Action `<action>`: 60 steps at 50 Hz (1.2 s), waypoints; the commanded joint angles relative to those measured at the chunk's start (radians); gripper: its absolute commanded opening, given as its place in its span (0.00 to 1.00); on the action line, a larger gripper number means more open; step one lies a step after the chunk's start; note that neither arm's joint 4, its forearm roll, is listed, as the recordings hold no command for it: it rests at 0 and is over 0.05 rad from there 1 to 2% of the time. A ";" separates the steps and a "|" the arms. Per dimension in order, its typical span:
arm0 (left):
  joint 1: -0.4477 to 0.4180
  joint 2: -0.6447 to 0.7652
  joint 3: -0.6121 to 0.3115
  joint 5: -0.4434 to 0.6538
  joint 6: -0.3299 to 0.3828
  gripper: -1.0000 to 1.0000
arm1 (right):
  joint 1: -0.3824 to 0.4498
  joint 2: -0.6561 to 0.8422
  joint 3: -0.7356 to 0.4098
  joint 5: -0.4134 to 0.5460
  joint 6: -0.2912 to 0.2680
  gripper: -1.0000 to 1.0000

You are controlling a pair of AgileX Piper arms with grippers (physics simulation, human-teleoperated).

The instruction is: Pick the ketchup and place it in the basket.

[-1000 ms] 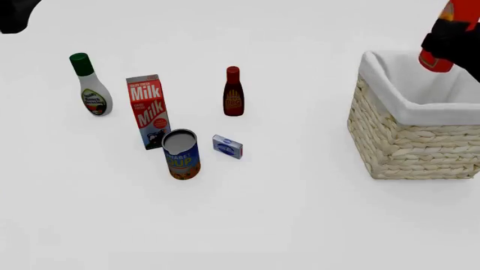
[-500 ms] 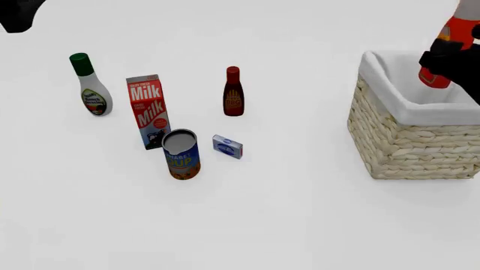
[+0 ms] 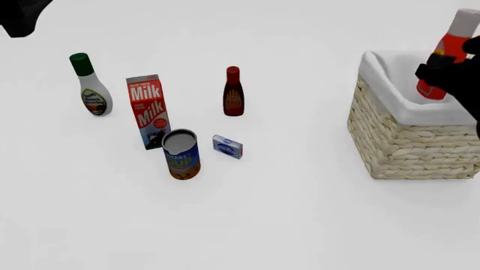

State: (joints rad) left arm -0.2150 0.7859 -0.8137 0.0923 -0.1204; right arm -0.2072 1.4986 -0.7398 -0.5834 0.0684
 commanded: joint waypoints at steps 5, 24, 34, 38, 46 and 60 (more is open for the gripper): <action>0.004 -0.003 0.009 -0.006 -0.006 1.00 | -0.015 0.060 -0.016 -0.027 0.013 0.00; 0.012 -0.018 0.024 -0.007 -0.014 1.00 | -0.020 0.103 -0.051 -0.016 -0.004 0.00; 0.012 -0.021 0.021 -0.006 -0.015 1.00 | -0.019 0.103 -0.060 -0.004 -0.010 1.00; 0.010 -0.019 0.022 -0.007 -0.019 1.00 | -0.014 0.079 -0.049 -0.009 -0.023 1.00; 0.007 -0.019 0.024 -0.009 -0.020 1.00 | -0.010 0.004 -0.037 0.005 -0.021 1.00; -0.002 -0.016 0.019 -0.014 -0.028 1.00 | 0.037 -0.212 -0.035 0.104 -0.023 1.00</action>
State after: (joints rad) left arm -0.2122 0.7688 -0.7945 0.0822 -0.1434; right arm -0.1969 1.4091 -0.7779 -0.5328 0.0427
